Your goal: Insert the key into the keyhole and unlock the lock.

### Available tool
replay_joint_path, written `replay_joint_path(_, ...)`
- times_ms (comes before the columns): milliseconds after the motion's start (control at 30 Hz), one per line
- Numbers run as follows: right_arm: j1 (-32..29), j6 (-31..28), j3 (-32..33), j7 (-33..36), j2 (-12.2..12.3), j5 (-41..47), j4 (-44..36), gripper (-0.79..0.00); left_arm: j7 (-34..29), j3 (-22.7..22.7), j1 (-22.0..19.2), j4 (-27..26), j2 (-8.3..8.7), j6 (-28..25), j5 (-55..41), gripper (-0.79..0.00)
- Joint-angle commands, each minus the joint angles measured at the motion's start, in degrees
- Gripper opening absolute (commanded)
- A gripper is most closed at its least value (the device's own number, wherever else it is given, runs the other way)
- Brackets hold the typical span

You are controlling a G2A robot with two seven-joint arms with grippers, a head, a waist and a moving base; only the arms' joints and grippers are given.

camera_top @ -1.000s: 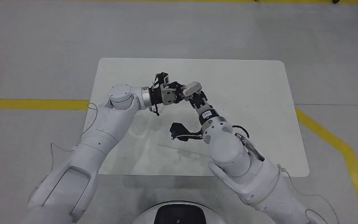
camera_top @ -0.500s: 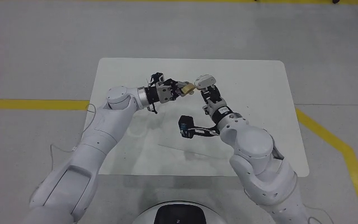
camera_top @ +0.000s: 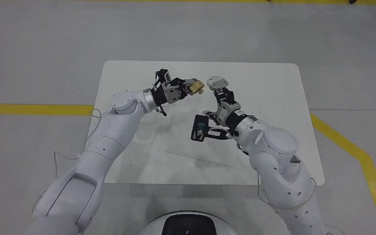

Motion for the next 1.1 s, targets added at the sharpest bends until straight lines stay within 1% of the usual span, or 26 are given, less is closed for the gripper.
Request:
replay_joint_path(0,-0.31,1.43,1.63,-2.45,-0.07,9.65,1.42,-0.040,0.03,-0.22,0.21,0.03,-0.08,-0.78,-0.41,-0.785)
replay_joint_path(33,-0.44,1.99,2.10,-3.11,-0.10,11.46,2.02,-0.228,0.05,-0.37,0.40,-0.01,-0.14,-1.21,-0.84,-0.785)
replay_joint_path(100,-0.48,2.84,2.40,-4.09,-0.14,13.56,2.64,-0.391,0.31,-0.50,0.67,-0.03,-0.24,-1.87,-1.08,-0.785)
replay_joint_path(267,0.39,2.73,1.36,-5.48,-0.26,17.35,5.27,-0.474,0.59,-0.04,1.37,-0.23,-0.63,-2.09,-1.17,-0.785)
replay_joint_path(333,1.21,2.21,0.72,-4.79,-0.30,17.89,6.65,-0.477,0.43,0.07,1.30,-0.21,-0.70,-2.07,-0.82,-0.785)
replay_joint_path(400,1.99,2.12,0.26,-3.50,-0.37,18.60,7.98,-0.462,0.30,-0.07,1.19,-0.22,-0.72,-2.08,-0.69,-0.785)
replay_joint_path(533,2.44,2.29,-0.07,-2.08,-0.31,18.48,8.52,-0.449,-0.08,-0.99,0.98,-0.16,-0.50,-2.46,-0.42,-0.785)
replay_joint_path(833,1.61,2.87,0.65,-0.31,0.19,16.22,7.05,-0.480,-0.39,-1.65,1.42,-1.00,-0.39,-2.46,0.39,-0.785)
replay_joint_path(933,1.77,2.93,-0.01,0.80,0.31,14.14,6.58,-0.474,-0.45,-1.64,1.44,-1.13,-0.43,-2.42,0.76,-0.785)
replay_joint_path(1067,2.32,2.54,-1.26,1.69,0.38,12.17,6.45,-0.489,-0.44,-1.73,1.46,-1.18,-0.46,-2.32,1.10,-0.785)
